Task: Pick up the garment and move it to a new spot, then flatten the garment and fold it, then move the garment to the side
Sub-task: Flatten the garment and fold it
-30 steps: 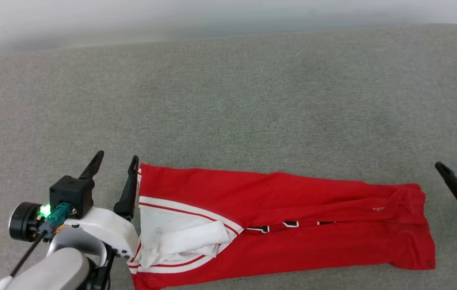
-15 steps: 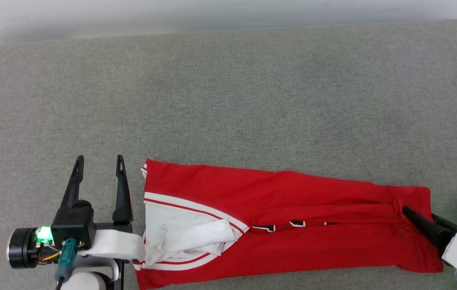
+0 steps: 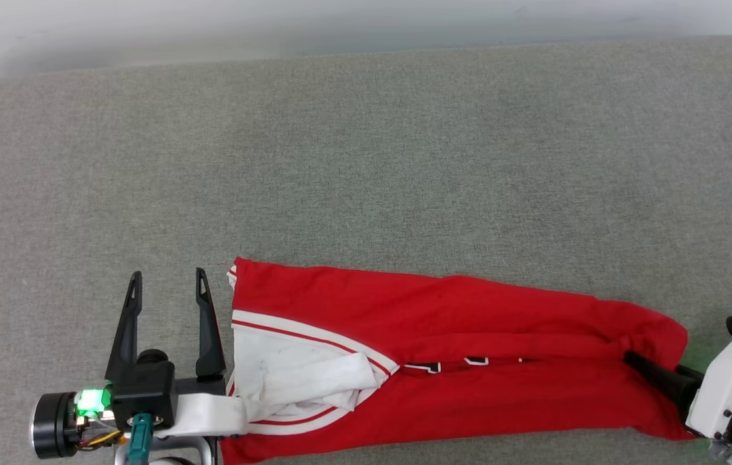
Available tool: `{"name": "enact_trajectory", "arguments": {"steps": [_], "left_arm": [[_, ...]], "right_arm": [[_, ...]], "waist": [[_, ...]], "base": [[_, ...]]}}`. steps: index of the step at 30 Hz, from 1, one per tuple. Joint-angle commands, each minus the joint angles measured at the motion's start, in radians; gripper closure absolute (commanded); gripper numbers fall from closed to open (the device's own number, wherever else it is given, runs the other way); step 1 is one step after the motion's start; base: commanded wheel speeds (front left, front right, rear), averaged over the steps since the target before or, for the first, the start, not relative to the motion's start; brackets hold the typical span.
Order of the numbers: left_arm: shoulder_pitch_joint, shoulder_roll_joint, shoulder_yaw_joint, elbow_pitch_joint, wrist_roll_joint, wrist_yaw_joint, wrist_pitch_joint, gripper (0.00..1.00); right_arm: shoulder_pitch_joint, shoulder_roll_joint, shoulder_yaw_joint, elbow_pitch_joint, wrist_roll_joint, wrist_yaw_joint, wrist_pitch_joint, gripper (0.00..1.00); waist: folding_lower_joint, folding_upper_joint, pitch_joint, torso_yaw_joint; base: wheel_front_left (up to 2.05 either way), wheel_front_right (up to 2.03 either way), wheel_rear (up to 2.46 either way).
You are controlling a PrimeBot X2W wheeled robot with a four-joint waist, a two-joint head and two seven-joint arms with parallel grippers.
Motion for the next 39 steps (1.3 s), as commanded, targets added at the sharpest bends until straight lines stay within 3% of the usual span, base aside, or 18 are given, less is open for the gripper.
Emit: {"name": "enact_trajectory", "arguments": {"steps": [1, 8, 14, 23, 27, 32, 39], "left_arm": [[0.014, -0.006, 0.005, 0.001, 0.009, -0.006, -0.005, 0.00], [0.053, -0.060, 0.052, 0.002, 0.072, -0.044, -0.005, 0.00], [0.094, -0.084, 0.070, 0.004, 0.101, -0.073, -0.005, 0.00], [0.142, -0.105, 0.080, -0.002, 0.123, -0.098, -0.005, 0.00], [0.160, -0.110, 0.092, -0.003, 0.125, -0.104, -0.004, 0.00], [0.177, -0.116, 0.102, -0.007, 0.128, -0.111, -0.004, 0.00], [0.176, -0.120, 0.109, -0.009, 0.135, -0.125, -0.004, 0.00]], "right_arm": [[0.043, 0.067, 0.062, 0.009, -0.004, -0.001, 0.047, 1.00], [0.000, 0.016, 0.045, 0.001, -0.016, -0.001, 0.019, 1.00], [-0.008, -0.086, 0.008, -0.006, -0.004, -0.001, 0.011, 1.00], [-0.033, -0.216, -0.021, 0.077, 0.000, -0.001, 0.074, 1.00], [-0.043, -0.224, -0.002, 0.007, -0.001, -0.001, 0.132, 1.00], [-0.057, -0.212, 0.018, -0.168, -0.022, -0.001, 0.173, 1.00], [-0.128, -0.135, 0.053, -0.357, -0.130, -0.001, 0.235, 1.00]], "waist": [[0.0001, 0.0000, -0.002, 0.000], [0.0001, 0.0000, -0.035, -0.006], [0.0001, 0.0000, -0.076, -0.014], [0.0001, 0.0000, -0.122, -0.016], [0.0001, 0.0000, -0.139, -0.016], [0.0001, 0.0000, -0.152, -0.012], [0.0001, 0.0000, -0.144, -0.006]], "base": [[0.00, 0.00, 0.00], [0.00, 0.00, 0.00], [0.00, 0.00, 0.00], [0.00, 0.00, 0.00], [0.00, 0.00, 0.00], [0.00, 0.00, 0.00], [0.00, 0.00, 0.00]]}}
